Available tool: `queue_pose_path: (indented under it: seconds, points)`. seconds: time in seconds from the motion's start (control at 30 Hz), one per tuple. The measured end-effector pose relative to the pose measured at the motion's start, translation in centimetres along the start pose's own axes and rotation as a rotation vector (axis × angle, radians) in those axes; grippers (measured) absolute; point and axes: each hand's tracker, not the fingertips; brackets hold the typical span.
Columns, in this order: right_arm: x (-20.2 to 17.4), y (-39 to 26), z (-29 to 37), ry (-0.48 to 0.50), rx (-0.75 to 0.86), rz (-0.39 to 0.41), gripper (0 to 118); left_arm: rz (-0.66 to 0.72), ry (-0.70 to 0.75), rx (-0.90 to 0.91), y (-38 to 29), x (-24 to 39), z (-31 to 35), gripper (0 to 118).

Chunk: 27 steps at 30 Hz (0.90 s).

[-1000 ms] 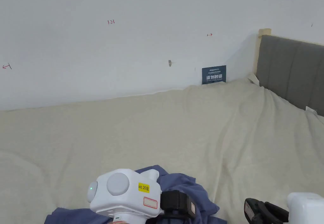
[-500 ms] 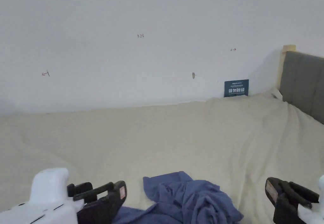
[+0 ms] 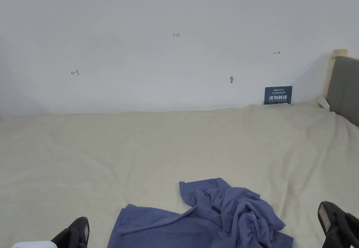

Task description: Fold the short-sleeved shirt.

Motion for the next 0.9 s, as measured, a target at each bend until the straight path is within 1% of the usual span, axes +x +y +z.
queue_pose_path:
  seconds: [0.13, 0.3, 0.37, 0.4, 0.47, 0.5, 0.57, 0.6, 0.63, 0.67, 0.7, 0.73, 0.77, 0.8, 0.83, 0.87, 0.9]
  points:
    - [0.0, -0.2, 0.1, -0.012, -0.017, 0.006, 0, 0.01, 0.009, -0.005, -0.1, 0.0, -0.1, 0]
    - [0.2, 0.5, -0.1, -0.013, -0.005, -0.011, 0, 0.023, 0.009, 0.004, 0.3, -0.1, -0.2, 0]
    - [0.3, 0.9, -0.3, -0.006, -0.008, -0.013, 0, 0.017, -0.006, 0.019, 1.5, -0.3, -0.7, 0]
    - [0.3, 1.2, -0.5, 0.0, -0.009, -0.012, 0, -0.008, -0.009, 0.033, 2.6, -0.3, -1.3, 0]
    - [0.2, 1.6, -1.0, 0.022, -0.019, -0.011, 0, -0.052, -0.017, 0.021, 5.8, -0.5, -4.0, 0]
    - [0.1, 1.8, -1.3, 0.037, -0.03, -0.012, 0, -0.06, -0.078, -0.101, 7.5, -0.5, -6.5, 0]
    - [-0.1, 1.9, -2.3, 0.066, -0.079, -0.007, 0, -0.072, -0.143, -0.41, 10.1, -0.4, -12.8, 0]
    - [-0.2, 1.8, -2.8, 0.079, -0.111, -0.007, 0, -0.072, -0.189, -0.609, 10.4, -0.5, -16.6, 0]
    - [-0.2, 1.5, -3.4, 0.094, -0.14, -0.01, 0, -0.042, -0.244, -0.799, 9.7, -0.7, -20.4, 0]
    - [-0.2, 1.2, -3.8, 0.104, -0.161, -0.017, 0, -0.005, -0.295, -0.875, 8.5, -1.6, -23.6, 0]
    - [-0.2, 1.0, -4.3, 0.112, -0.18, -0.029, 0, 0.043, -0.302, -0.921, 7.3, -1.9, -26.7, 0]
    - [-0.2, 0.6, -4.7, 0.119, -0.202, -0.043, 0, 0.079, -0.266, -0.95, 5.8, -2.1, -28.9, 2]
    - [-0.2, 0.4, -5.1, 0.125, -0.221, -0.052, 0, 0.084, -0.216, -0.969, 4.7, -2.4, -30.7, 16]
    - [-0.1, 0.1, -5.6, 0.127, -0.238, -0.057, 0, 0.103, -0.184, -0.982, 3.2, -2.0, -31.8, 61]
    - [-0.1, -0.2, -6.1, 0.127, -0.255, -0.057, 0, 0.12, -0.181, -0.995, 2.1, -2.2, -33.2, 95]
    - [0.0, -0.5, -6.6, 0.127, -0.271, -0.054, 0, 0.105, -0.181, -0.997, 1.2, -2.3, -34.4, 117]
    - [0.1, -0.7, -7.0, 0.129, -0.288, -0.052, 0, 0.107, -0.178, -1.011, 0.0, -2.6, -35.8, 115]
